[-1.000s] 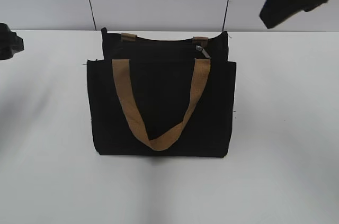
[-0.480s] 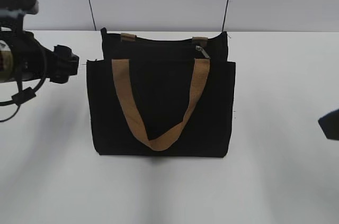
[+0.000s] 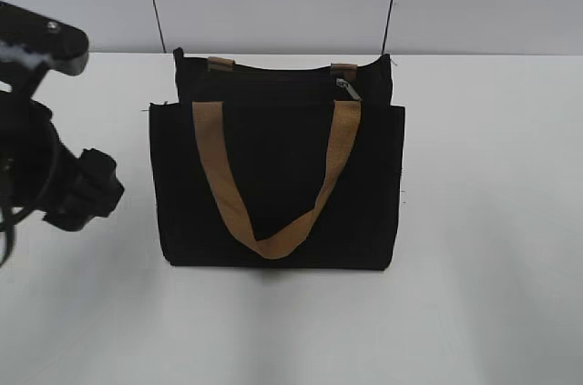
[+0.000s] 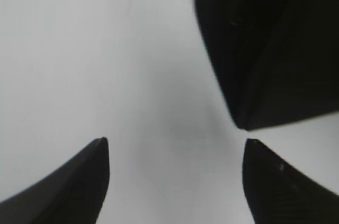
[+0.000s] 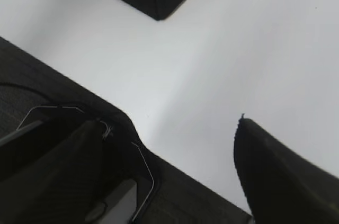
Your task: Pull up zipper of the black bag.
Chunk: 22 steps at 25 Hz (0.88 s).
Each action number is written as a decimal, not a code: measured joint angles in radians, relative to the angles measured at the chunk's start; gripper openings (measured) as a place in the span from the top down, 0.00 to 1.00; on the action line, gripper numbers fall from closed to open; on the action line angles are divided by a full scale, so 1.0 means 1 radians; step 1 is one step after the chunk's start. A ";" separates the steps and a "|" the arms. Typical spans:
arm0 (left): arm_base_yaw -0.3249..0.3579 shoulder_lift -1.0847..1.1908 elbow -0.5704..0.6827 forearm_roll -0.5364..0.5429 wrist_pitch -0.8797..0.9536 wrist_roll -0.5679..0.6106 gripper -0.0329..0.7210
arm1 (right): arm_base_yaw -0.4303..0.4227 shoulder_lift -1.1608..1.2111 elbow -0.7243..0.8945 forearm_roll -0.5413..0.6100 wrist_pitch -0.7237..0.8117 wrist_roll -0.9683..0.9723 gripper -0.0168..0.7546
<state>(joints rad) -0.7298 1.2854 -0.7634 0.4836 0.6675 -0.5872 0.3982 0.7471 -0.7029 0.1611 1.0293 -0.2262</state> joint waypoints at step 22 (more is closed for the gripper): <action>-0.050 -1.048 0.221 -0.405 0.392 0.518 0.18 | 0.000 -0.394 0.232 -0.009 0.070 -0.039 0.21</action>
<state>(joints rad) -0.7799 0.2376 -0.5429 0.0791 1.0595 -0.0695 0.3982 0.3531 -0.4707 0.1525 1.0988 -0.2651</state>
